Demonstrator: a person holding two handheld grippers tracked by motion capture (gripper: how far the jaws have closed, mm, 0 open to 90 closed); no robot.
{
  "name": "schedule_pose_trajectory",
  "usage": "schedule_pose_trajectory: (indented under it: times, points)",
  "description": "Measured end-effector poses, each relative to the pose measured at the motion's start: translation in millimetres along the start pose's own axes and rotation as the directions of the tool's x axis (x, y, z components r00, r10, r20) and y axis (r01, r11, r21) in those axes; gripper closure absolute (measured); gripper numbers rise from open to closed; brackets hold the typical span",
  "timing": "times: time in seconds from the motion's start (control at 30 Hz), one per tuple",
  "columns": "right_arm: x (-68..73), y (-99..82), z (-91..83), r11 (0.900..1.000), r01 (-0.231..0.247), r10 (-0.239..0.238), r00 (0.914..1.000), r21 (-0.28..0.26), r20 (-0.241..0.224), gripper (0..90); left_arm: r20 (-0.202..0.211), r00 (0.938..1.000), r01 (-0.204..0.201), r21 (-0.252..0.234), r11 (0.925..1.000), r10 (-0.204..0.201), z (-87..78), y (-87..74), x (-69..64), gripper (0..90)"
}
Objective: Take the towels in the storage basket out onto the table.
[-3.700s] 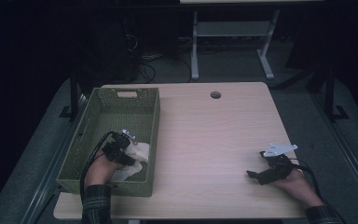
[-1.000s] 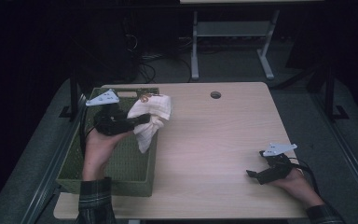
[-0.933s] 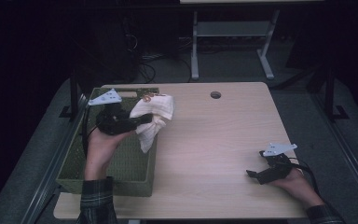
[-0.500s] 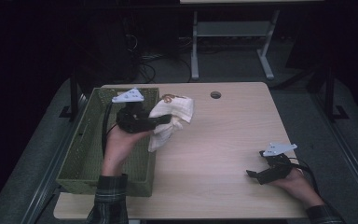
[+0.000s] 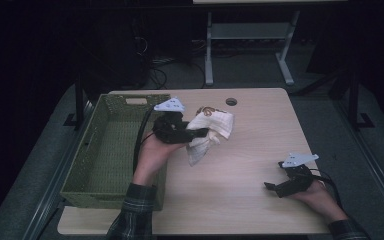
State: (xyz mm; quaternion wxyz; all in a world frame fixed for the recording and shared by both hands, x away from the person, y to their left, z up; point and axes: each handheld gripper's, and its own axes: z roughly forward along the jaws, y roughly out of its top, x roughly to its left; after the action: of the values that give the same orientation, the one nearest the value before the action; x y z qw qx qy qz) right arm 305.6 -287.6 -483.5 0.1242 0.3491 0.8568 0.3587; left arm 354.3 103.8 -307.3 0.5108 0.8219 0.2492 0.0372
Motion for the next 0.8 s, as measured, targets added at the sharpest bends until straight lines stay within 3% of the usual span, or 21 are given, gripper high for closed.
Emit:
schedule_pose_trajectory:
  times: [0.4, 0.8]
  points:
    - [0.2, 0.0, 0.0, 1.0000, -0.003, 0.003, 1.0000, 0.000, -0.001, 1.1, 0.027, 0.9993, -0.029, 0.046, 0.9985, 0.028, 41.6, -1.6, -11.4, 71.4]
    - [0.4, 0.1, -0.1, 1.0000, -0.005, 0.005, 1.0000, 0.000, -0.002, 1.1, 0.053, 0.9976, -0.050, 0.099, 0.9939, 0.044, 90.1, -14.4, -21.9, 71.5]
